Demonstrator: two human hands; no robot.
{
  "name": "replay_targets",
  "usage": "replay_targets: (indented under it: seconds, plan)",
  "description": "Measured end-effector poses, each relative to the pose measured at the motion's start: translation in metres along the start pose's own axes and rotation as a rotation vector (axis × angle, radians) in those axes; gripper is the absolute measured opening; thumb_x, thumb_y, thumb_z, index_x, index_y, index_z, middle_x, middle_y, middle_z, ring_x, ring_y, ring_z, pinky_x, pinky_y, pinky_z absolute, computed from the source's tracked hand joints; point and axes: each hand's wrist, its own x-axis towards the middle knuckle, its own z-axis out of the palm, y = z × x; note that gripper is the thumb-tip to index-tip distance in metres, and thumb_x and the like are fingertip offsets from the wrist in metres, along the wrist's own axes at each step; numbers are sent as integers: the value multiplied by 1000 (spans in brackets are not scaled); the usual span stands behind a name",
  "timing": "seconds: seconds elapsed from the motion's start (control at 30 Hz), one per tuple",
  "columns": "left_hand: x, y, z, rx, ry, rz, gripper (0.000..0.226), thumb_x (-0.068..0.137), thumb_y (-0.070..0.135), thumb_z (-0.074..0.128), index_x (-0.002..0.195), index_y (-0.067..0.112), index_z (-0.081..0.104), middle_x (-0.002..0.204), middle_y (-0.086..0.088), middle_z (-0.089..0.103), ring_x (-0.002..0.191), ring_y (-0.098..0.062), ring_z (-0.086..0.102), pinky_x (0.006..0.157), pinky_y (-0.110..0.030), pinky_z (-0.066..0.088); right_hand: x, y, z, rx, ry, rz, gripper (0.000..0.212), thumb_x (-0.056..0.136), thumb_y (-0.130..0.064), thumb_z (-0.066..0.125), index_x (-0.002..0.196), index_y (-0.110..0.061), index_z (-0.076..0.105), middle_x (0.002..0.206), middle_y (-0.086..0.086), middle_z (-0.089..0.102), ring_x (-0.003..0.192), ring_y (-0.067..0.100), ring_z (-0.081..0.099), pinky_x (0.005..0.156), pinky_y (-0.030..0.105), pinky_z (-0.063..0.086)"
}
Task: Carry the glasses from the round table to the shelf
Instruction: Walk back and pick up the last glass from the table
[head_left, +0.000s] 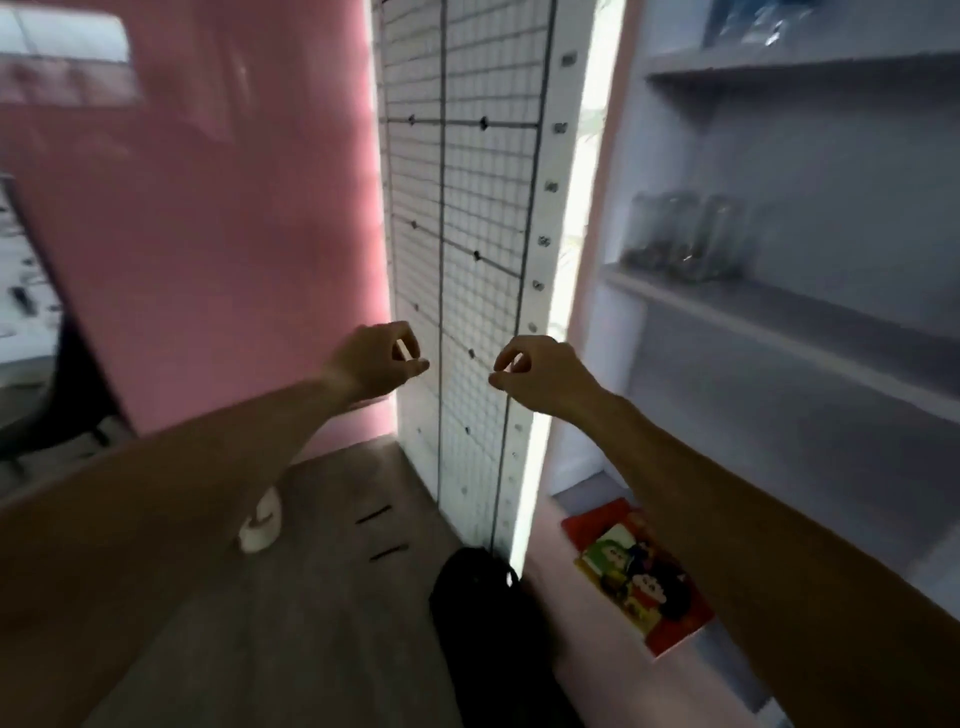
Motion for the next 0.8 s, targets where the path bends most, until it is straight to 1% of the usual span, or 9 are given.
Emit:
replay_targets:
  seconds: [0.1,0.17,0.3,0.43,0.53,0.6,0.63,0.73,0.8]
  plan:
    - [-47,-55,7,12,-62,-137,16,86,34,72,86,23,60,80,4,63,71,-15,58,59,-27,39,-5,-6,58,-4,-123,26,14,81,-33,74,73,-32,64,71,-12,64,64,1,59,56,18,40]
    - [-87,-96,17,12,-95,-236,13,85,30,73,85,23,62,81,3,64,76,-18,60,65,-26,38,-14,-7,108,3,-223,54,13,80,-33,73,71,-31,64,71,-11,65,65,3,61,55,19,40]
    - [-184,-179,54,-37,-159,-478,17,82,39,74,81,26,62,80,5,66,78,-17,63,72,-27,44,-43,-3,213,4,-449,95,6,81,-30,72,76,-30,68,82,-8,67,85,11,61,75,22,43]
    - [-315,-250,111,-163,-294,-778,20,82,42,73,74,28,61,75,10,66,76,-18,68,75,-33,54,-98,7,313,-42,-748,168,7,86,-32,70,86,-25,70,87,-9,65,93,15,61,79,29,44]
    - [-434,-279,152,-225,-421,-979,16,85,34,71,75,25,63,79,1,69,83,-26,70,82,-37,56,-167,19,372,-138,-989,213,13,90,-29,63,94,-21,72,102,-1,71,103,21,63,83,30,47]
    - [-513,-286,172,-279,-576,-1093,17,88,32,69,75,23,64,88,-7,72,89,-28,71,84,-39,56,-219,26,405,-288,-1165,160,21,92,-26,58,100,-15,74,111,6,72,108,26,64,89,32,49]
    - [-548,-288,179,-318,-649,-1140,19,89,31,69,74,22,63,89,-10,72,89,-29,71,83,-38,56,-244,27,418,-366,-1265,133,25,92,-25,55,102,-11,74,114,8,71,108,29,64,90,34,49]
    - [-627,-284,192,-450,-807,-1307,19,89,31,68,77,17,67,84,-13,74,77,-26,70,63,-28,49,-308,30,440,-513,-1552,160,33,95,-29,48,113,-11,68,124,13,66,110,31,62,89,36,47]
    - [-661,-286,197,-507,-844,-1375,22,91,36,64,78,19,68,86,-9,74,76,-24,69,62,-26,47,-331,25,448,-550,-1669,169,36,96,-36,45,118,-17,65,128,11,64,112,32,60,89,38,45]
